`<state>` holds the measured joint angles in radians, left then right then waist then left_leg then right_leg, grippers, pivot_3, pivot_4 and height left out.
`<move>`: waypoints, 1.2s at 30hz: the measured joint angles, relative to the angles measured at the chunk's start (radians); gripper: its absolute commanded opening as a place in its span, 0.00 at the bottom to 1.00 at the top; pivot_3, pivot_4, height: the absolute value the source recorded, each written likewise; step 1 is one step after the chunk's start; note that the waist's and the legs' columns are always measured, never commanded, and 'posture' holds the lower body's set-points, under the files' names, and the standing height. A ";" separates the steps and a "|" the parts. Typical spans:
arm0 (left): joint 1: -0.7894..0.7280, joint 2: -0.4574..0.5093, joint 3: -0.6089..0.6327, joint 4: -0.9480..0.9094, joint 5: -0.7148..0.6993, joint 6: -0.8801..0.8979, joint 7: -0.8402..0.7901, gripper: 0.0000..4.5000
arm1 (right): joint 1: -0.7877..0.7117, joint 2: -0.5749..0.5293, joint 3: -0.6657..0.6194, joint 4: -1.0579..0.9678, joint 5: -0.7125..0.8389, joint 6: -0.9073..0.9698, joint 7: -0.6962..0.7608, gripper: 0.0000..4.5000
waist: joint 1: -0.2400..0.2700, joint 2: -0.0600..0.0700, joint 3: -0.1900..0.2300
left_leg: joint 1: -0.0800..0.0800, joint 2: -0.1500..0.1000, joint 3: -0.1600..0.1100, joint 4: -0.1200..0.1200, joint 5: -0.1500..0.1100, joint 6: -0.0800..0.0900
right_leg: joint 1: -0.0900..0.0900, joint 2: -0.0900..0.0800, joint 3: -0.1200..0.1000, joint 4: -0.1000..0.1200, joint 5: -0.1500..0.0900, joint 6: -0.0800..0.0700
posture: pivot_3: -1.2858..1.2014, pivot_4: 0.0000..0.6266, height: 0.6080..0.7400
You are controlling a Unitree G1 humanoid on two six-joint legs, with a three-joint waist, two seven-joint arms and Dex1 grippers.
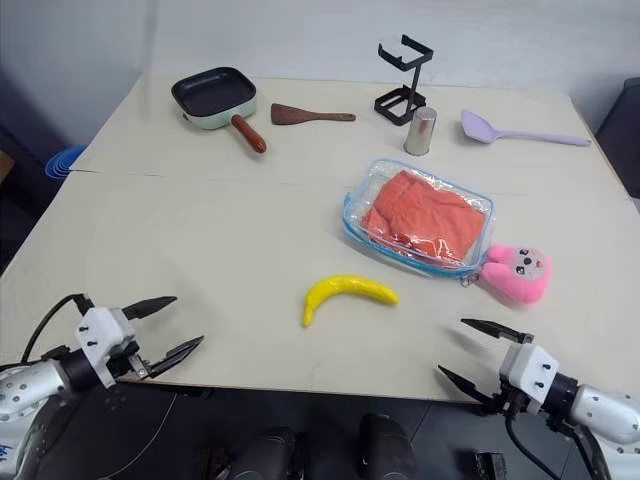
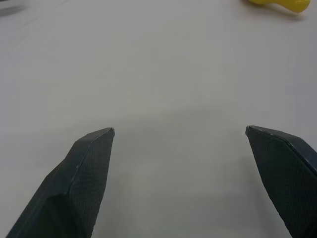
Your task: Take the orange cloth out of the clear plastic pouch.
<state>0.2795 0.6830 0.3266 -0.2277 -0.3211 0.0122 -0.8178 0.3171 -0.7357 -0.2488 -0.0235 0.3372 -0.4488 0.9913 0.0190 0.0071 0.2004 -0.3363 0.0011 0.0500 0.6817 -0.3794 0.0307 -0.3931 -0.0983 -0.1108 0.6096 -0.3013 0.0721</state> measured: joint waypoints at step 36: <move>-0.070 0.031 -0.088 -0.195 -0.206 0.183 -0.199 1.00 | -0.808 0.098 0.555 -0.026 -0.189 0.730 0.011 0.78 | -0.019 0.000 0.000 | -0.003 -0.002 -0.002 0.001 0.005 -0.003 | -0.004 0.000 -0.001 0.009 -0.001 -0.002 | 0.52 0.24 1.00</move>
<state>0.2093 0.7138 0.2385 -0.4231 -0.5275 0.1956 -1.0167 -0.4912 -0.6374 0.3058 -0.0498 0.1479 0.2816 1.0022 -0.0002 0.0075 0.2007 -0.3395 -0.0006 0.0477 0.6829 -0.3739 0.0273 -0.3971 -0.0986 -0.1122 0.6187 -0.3022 0.0704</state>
